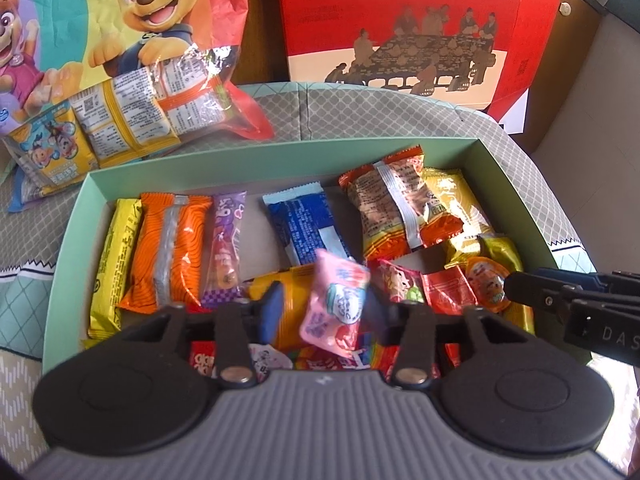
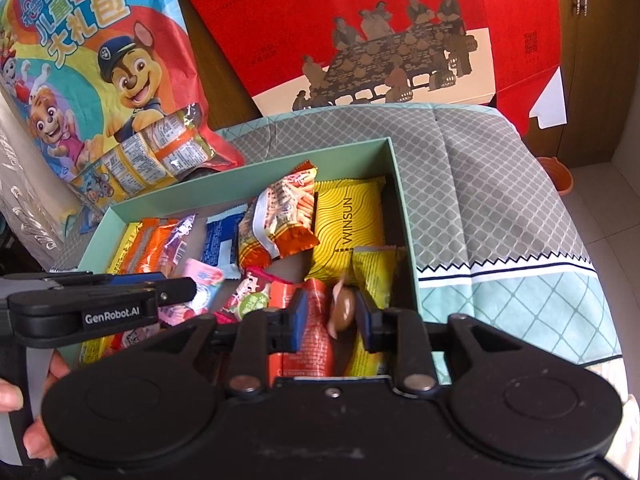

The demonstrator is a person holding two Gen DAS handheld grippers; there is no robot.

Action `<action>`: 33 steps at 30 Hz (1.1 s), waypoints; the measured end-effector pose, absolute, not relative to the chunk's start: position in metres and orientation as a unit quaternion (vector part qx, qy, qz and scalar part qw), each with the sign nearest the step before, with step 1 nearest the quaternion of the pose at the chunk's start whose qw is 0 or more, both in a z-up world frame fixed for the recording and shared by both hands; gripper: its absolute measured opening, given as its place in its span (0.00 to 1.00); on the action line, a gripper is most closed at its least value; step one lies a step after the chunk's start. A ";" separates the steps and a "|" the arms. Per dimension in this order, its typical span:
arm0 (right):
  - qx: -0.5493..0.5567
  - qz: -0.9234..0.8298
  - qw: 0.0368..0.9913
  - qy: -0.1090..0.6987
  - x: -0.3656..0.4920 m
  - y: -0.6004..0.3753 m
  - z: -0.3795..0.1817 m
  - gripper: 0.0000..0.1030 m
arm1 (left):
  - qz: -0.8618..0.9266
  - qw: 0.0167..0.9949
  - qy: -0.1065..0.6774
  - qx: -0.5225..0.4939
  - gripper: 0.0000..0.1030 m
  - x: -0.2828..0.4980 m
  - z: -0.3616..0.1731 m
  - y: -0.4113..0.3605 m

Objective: Organize snacks
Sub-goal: 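Place pink packet and orange jelly cup into the tray and open both tools, then grasp red-white wrapped candy with left tool while right tool grasps clear cookie bag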

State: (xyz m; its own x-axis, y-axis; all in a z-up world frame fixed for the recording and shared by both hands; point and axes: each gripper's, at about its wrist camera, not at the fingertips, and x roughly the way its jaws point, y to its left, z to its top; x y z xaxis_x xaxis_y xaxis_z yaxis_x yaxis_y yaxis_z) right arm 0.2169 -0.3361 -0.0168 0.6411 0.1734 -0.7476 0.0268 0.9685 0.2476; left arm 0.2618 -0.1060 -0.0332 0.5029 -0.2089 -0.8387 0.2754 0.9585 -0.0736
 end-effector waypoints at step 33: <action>0.113 0.044 0.892 0.436 0.109 -0.309 0.007 1.00 | -0.117 0.857 0.503 0.010 1.00 0.149 -0.020 -0.040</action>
